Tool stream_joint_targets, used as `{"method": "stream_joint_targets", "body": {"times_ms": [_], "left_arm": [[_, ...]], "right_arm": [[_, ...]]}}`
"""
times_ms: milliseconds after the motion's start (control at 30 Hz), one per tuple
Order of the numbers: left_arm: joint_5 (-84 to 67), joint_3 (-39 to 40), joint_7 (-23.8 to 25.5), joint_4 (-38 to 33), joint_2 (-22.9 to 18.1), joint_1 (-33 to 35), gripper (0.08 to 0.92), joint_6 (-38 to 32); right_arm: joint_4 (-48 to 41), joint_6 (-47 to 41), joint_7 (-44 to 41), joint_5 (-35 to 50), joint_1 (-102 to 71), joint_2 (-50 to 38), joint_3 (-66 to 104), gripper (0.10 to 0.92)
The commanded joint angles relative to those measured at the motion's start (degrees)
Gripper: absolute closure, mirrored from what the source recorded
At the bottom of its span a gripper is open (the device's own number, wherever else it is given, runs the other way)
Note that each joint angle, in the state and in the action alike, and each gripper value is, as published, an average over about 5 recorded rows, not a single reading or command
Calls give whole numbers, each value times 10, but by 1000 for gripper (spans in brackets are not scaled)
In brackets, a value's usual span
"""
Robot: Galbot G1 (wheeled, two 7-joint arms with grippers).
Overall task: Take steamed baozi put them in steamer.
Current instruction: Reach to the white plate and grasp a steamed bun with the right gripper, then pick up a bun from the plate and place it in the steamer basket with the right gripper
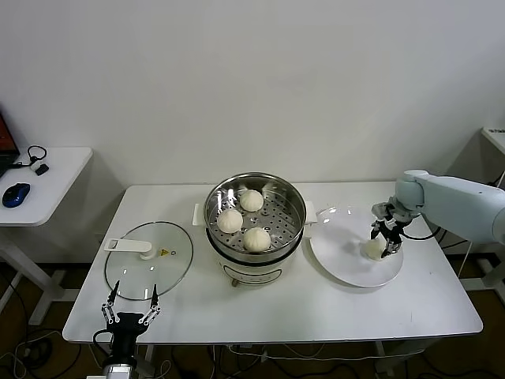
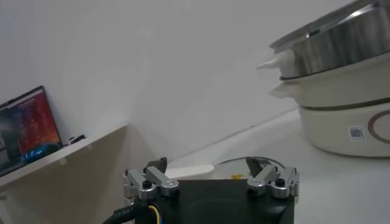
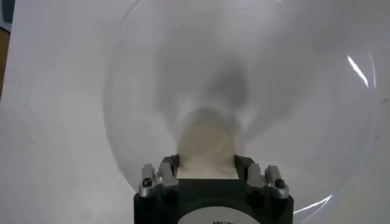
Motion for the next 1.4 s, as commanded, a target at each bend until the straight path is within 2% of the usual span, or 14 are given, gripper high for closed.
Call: {"method": "stream_joint_targets", "body": {"times_ms": [33,267,467,633,967,1400], "left_arm": [[0,0,0,-3,-28,1,177,1],[0,1,0,-7,-28,4,177,1],[3,2,-1,-7,-28,2,177,1],[6,7,-1,-12,-28,3,177,2],[9,9,-1,-16,-28,8,177,2],[7,6,-2,-24,-28,12,177,2]], "right_arm": [[28,-7,-3,26,37,0,-33,411],[107,-27,-5,151,195,17,-172,415],[188,-66,-14,301,322,42,-258,414],[235,-79,-31,373,419,67,-292,413],[244,-92,-63,450,484,132,-273,414],[200,-141,1,446,323,226,-154,414]]}}
